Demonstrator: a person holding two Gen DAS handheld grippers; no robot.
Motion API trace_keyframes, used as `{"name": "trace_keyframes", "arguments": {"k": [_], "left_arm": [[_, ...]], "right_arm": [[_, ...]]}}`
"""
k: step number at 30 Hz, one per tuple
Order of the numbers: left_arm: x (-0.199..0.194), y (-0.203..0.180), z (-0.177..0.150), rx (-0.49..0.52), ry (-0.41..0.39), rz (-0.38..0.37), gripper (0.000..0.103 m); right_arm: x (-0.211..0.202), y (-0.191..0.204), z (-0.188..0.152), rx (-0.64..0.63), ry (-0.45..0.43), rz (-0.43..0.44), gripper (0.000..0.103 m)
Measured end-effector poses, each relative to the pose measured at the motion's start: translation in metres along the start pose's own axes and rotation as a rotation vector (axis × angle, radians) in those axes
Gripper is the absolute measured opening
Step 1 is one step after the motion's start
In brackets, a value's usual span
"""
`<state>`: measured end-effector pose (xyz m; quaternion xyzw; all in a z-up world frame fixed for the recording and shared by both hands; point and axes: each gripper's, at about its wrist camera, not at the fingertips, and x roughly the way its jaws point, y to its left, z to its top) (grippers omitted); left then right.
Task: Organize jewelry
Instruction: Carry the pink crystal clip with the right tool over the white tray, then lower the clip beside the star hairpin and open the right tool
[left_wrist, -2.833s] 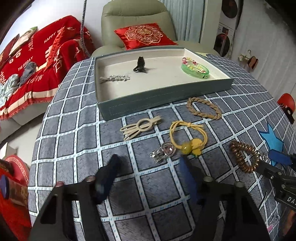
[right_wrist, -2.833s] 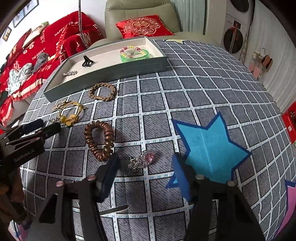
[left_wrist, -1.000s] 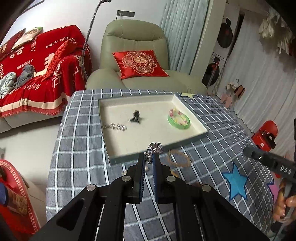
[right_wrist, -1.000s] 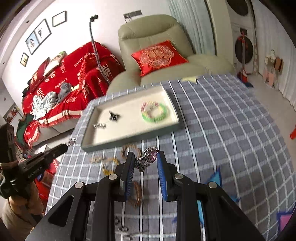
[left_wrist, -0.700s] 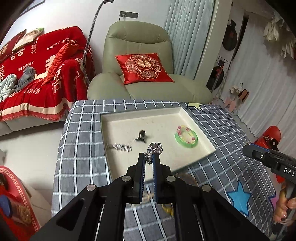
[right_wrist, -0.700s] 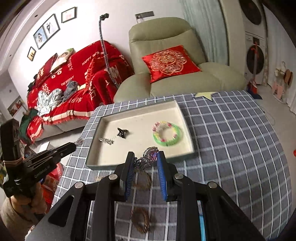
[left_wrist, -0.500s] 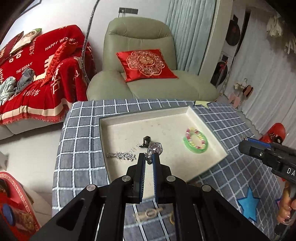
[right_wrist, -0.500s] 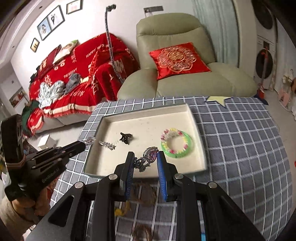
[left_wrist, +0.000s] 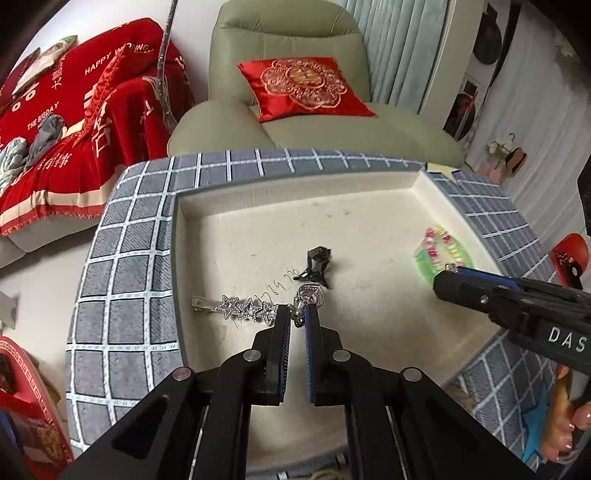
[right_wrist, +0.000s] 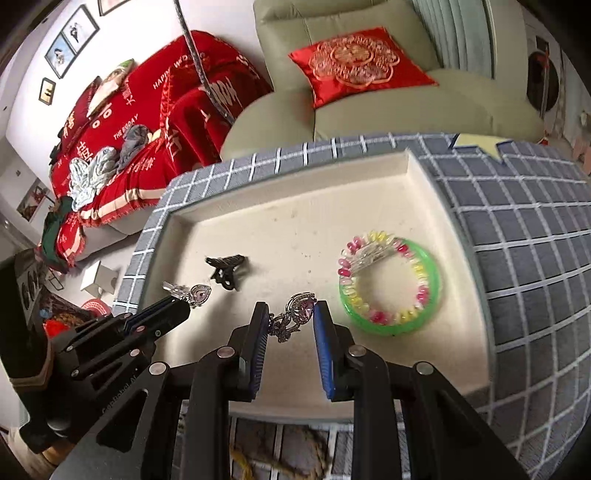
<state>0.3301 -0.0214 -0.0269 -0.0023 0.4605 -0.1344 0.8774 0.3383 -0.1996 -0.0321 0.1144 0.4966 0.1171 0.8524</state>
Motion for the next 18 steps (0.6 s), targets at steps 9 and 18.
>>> {"name": "trace_keyframes", "arguments": {"k": [9,18], "left_arm": [[0.016,-0.003,-0.001,0.022,0.005,0.053,0.024],[0.018,-0.013,-0.002,0.068,0.005,0.108,0.024]], "right_arm": [[0.02,-0.017,0.005,-0.004,0.004,-0.094,0.027],[0.02,-0.012,0.005,-0.013,0.006,-0.099,0.037]]}}
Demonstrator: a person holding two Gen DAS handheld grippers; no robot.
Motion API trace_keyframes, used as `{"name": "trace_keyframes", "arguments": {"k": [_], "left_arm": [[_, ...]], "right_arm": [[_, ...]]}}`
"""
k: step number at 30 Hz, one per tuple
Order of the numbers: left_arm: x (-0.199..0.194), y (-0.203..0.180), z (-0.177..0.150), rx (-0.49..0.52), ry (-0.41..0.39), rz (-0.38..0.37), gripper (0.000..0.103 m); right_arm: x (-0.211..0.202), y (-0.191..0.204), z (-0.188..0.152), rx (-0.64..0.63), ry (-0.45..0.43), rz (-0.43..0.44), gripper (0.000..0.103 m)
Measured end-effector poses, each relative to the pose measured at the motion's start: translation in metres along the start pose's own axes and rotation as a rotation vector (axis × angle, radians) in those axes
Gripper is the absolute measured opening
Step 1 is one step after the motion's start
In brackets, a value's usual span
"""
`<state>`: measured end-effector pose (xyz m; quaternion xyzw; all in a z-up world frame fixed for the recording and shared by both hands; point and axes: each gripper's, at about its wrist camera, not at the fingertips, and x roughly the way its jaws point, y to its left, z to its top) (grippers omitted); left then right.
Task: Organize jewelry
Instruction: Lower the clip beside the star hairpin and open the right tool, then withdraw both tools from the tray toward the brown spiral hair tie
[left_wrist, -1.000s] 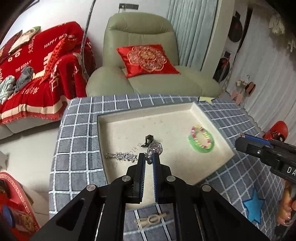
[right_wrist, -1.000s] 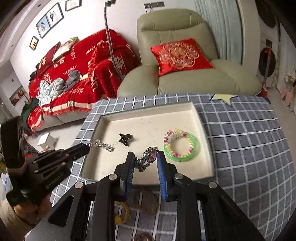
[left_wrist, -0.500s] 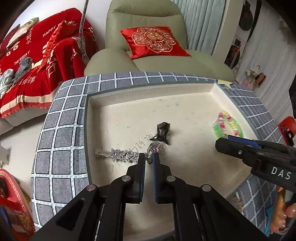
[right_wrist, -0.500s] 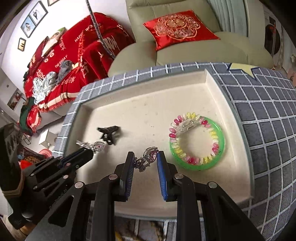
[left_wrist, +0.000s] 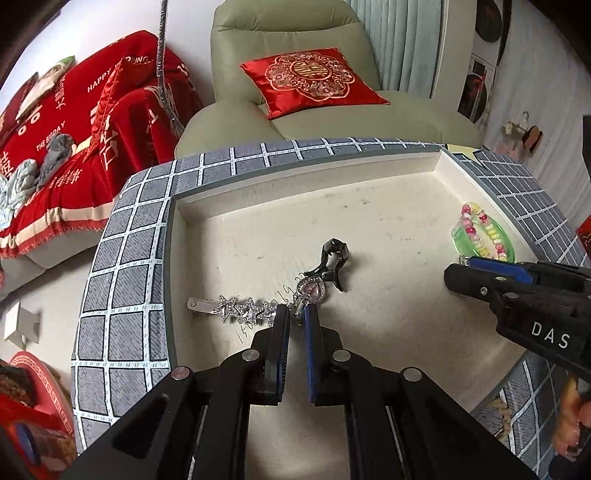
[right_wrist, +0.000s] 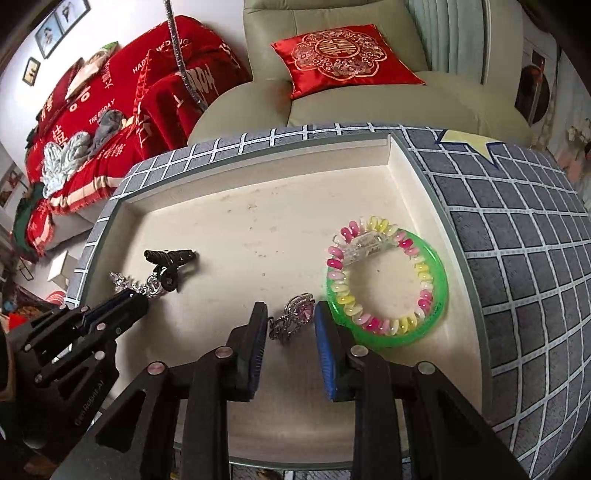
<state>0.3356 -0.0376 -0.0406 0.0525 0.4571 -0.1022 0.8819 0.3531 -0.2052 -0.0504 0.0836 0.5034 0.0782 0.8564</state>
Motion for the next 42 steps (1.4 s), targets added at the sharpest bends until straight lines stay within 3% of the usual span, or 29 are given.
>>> {"name": "trace_keyframes", "arguments": {"k": [7,20,23,42], "left_arm": [[-0.002,0.003,-0.002,-0.016,0.0,-0.008,0.024],[-0.018,-0.003,-0.001,-0.005,-0.044,0.025,0.024],[-0.023,-0.002,-0.001,-0.015,-0.042,0.017,0.024],[-0.076,0.002,-0.023,-0.021,-0.094,-0.03,0.025]], "right_arm": [[-0.018,-0.006,-0.001,0.08,-0.026,0.085,0.062],[-0.087,-0.023,-0.031,0.163,-0.137,0.113,0.066],[-0.096,-0.031,-0.042,0.195,-0.14,0.117,0.075],[-0.133,-0.039,-0.109,0.239,-0.143,0.12,0.079]]}}
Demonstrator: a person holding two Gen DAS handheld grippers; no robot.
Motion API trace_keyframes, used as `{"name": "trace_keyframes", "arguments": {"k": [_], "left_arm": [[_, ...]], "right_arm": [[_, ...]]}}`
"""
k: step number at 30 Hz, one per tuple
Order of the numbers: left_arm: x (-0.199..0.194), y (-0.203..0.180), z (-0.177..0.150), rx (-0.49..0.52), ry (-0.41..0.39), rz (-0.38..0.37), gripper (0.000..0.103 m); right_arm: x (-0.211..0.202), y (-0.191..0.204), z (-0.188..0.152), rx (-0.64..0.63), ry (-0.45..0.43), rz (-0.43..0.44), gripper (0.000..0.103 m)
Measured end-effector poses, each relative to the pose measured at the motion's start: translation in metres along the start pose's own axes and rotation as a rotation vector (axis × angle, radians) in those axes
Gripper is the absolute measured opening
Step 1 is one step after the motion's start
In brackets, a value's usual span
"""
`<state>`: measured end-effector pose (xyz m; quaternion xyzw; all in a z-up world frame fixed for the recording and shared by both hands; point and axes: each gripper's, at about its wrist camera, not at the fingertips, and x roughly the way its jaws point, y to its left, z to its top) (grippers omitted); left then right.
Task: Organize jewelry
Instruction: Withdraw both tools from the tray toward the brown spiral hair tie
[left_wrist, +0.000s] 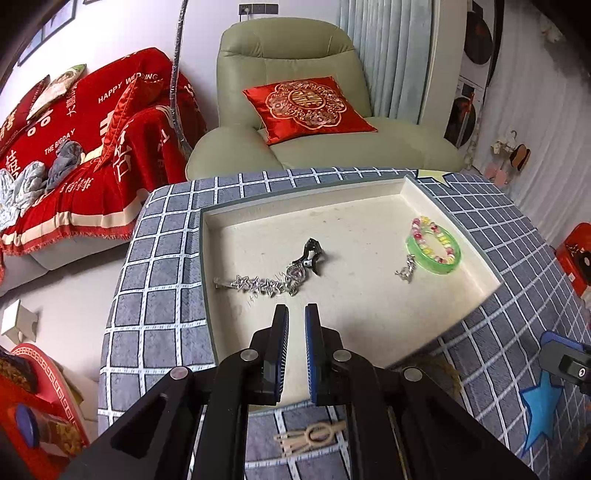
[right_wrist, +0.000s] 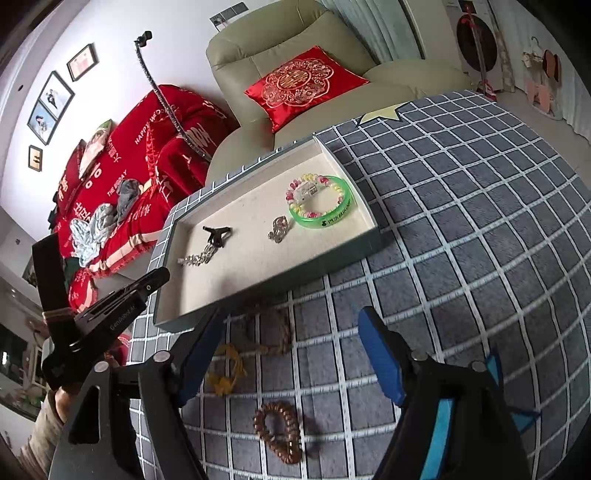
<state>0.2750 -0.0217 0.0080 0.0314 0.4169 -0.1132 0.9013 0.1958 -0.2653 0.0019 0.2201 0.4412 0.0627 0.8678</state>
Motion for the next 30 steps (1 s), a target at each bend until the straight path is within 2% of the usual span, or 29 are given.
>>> {"name": "trace_keyframes", "arguments": {"k": [4,5,6,7,8,11,14,16,18,22,24,30], "left_arm": [[-0.009,0.001,-0.005,-0.004,-0.011,-0.01,0.025],[-0.01,0.002,-0.005,-0.006,-0.013,-0.011,0.033],[-0.011,0.003,-0.006,-0.009,-0.013,-0.013,0.088],[-0.013,0.004,-0.006,-0.019,-0.011,-0.002,0.103],[-0.018,0.006,-0.008,-0.033,-0.054,0.014,0.103],[-0.022,0.005,-0.01,-0.028,-0.066,-0.006,0.103],[-0.029,0.005,-0.017,-0.008,-0.089,0.015,0.103],[-0.036,0.007,-0.024,0.002,-0.1,0.026,0.103],[-0.044,0.007,-0.031,0.006,-0.107,0.021,0.103],[-0.055,0.011,-0.051,0.014,-0.102,0.031,0.103],[-0.056,0.012,-0.063,0.031,-0.077,0.011,0.103],[-0.048,0.014,-0.094,0.062,-0.021,0.038,0.103]], "right_arm": [[-0.007,0.001,-0.009,-0.002,-0.004,-0.001,0.08],[-0.009,0.001,-0.012,-0.004,-0.005,-0.005,0.082],[-0.01,0.002,-0.014,-0.005,-0.007,-0.006,0.084],[-0.011,0.002,-0.016,-0.006,-0.01,-0.006,0.084],[-0.013,0.002,-0.018,-0.007,-0.013,-0.008,0.084],[-0.02,0.004,-0.022,-0.019,-0.028,-0.015,0.086],[-0.029,0.008,-0.026,-0.045,-0.062,-0.023,0.088],[-0.035,0.01,-0.029,-0.059,-0.085,-0.02,0.103],[-0.04,0.013,-0.033,-0.063,-0.106,-0.002,0.103],[-0.041,0.022,-0.042,-0.106,-0.055,-0.027,0.103],[-0.041,0.023,-0.048,-0.124,-0.043,-0.038,0.103],[-0.034,0.017,-0.069,-0.138,0.019,-0.076,0.103]]}}
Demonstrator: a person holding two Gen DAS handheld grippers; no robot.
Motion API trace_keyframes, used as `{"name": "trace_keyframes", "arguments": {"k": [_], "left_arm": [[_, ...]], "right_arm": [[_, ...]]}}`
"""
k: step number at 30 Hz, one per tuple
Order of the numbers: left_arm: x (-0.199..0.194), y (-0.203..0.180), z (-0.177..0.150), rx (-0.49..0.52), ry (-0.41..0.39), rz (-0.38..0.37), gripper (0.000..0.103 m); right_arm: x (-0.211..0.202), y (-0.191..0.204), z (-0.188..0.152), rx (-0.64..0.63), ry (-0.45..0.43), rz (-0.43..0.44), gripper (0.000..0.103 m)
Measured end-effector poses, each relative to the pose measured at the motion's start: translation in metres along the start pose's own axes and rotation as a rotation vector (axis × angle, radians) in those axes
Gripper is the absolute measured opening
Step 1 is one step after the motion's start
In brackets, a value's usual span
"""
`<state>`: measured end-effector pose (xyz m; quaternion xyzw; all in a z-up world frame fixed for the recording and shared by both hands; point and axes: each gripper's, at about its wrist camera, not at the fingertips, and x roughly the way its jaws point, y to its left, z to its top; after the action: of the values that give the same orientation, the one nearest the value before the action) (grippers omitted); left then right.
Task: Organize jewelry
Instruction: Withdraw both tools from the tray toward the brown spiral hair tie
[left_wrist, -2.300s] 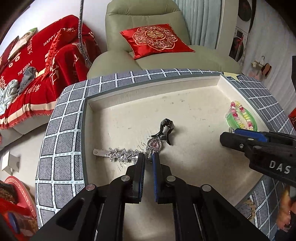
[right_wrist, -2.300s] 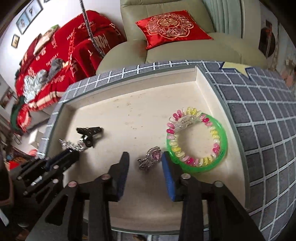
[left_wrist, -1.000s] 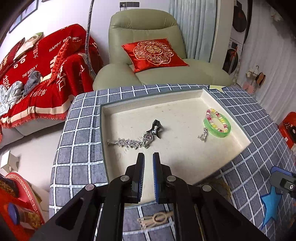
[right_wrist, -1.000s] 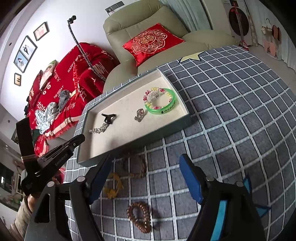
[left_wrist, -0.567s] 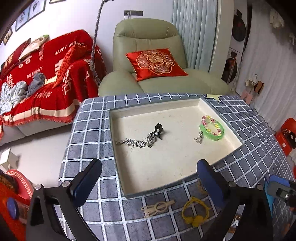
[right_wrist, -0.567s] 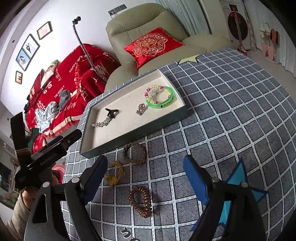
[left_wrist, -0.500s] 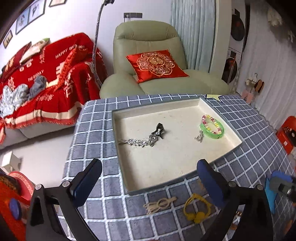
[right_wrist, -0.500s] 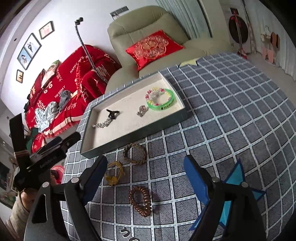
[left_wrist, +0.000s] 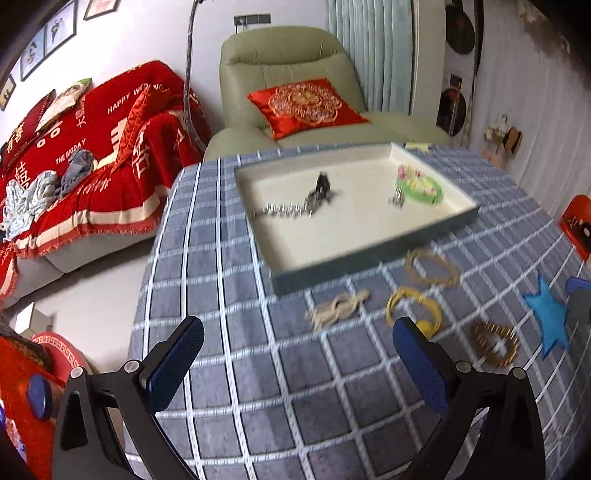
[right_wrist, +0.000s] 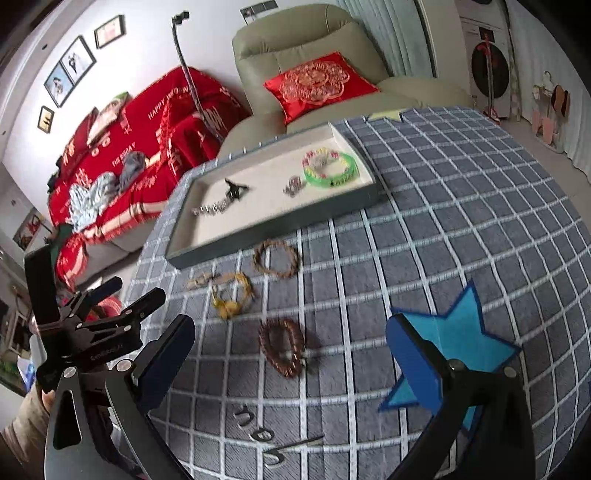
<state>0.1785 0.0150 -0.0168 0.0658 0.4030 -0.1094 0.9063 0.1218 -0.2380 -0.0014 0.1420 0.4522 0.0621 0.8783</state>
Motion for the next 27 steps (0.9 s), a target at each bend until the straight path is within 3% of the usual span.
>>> {"name": "trace_keyframes", "arguments": {"k": [17,19,24,27], "left_arm": [[0.033,-0.003,-0.008,0.066,0.068,-0.019,0.102],[0.035,-0.005,-0.007,0.083,0.073,-0.029,0.095],[0.038,-0.008,-0.006,0.105,0.077,-0.042,0.095],[0.039,-0.01,-0.004,0.107,0.076,-0.052,0.095]], "right_arm": [[0.028,-0.003,-0.02,-0.052,0.098,-0.117,0.101],[0.031,-0.001,-0.019,-0.064,0.099,-0.125,0.094],[0.044,0.001,-0.019,-0.084,0.132,-0.137,0.076],[0.049,0.003,-0.021,-0.096,0.141,-0.142,0.072]]}}
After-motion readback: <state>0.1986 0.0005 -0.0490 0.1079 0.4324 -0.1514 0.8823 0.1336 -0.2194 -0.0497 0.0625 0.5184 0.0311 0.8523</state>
